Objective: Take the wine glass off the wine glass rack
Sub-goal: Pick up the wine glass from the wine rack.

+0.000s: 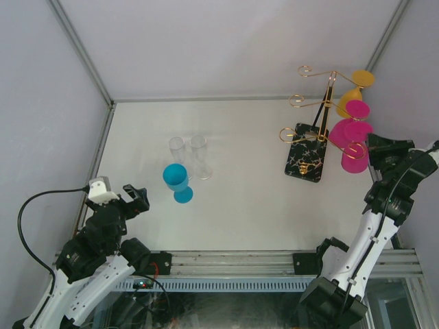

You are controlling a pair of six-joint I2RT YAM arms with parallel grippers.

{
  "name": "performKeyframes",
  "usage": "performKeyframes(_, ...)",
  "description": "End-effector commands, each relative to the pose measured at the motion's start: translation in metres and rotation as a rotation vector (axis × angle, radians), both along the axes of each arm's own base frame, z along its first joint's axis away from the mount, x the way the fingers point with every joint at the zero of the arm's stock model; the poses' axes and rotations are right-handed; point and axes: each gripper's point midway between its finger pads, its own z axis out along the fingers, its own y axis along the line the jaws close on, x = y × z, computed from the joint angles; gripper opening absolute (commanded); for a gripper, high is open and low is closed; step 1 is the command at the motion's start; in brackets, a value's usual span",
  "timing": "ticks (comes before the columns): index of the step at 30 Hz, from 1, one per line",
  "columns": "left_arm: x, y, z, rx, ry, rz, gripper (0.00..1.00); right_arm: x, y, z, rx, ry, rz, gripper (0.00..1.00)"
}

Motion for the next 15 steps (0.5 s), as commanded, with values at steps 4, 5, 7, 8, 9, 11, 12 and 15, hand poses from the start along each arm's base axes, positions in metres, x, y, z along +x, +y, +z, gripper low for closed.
performKeyframes(4,0.003,0.002,0.004,-0.016,-0.016,0.027,1.00,-0.006,-0.021,0.030,-0.113,-0.088,-0.132,0.00)
performKeyframes(5,0.003,0.002,0.004,-0.017,-0.016,0.027,1.00,-0.009,-0.022,0.032,-0.129,-0.092,-0.145,0.00)
performKeyframes(7,0.003,0.002,0.004,-0.018,-0.016,0.027,1.00,-0.015,-0.024,0.034,-0.162,-0.090,-0.171,0.00)
performKeyframes(8,0.003,0.002,0.004,-0.017,-0.016,0.027,1.00,-0.019,-0.026,0.033,-0.174,-0.083,-0.194,0.00)
performKeyframes(9,0.003,0.002,0.004,-0.017,-0.015,0.027,1.00,-0.023,-0.028,0.032,-0.185,-0.073,-0.211,0.00)
performKeyframes(11,0.003,0.001,0.004,-0.016,-0.014,0.026,1.00,-0.031,-0.029,0.030,-0.209,-0.055,-0.242,0.00)
performKeyframes(12,0.003,0.001,0.004,-0.015,-0.014,0.025,1.00,-0.036,-0.029,0.029,-0.219,-0.048,-0.255,0.00)
performKeyframes(15,0.003,0.001,0.004,-0.015,-0.013,0.024,1.00,-0.047,-0.025,0.023,-0.237,-0.018,-0.264,0.00)
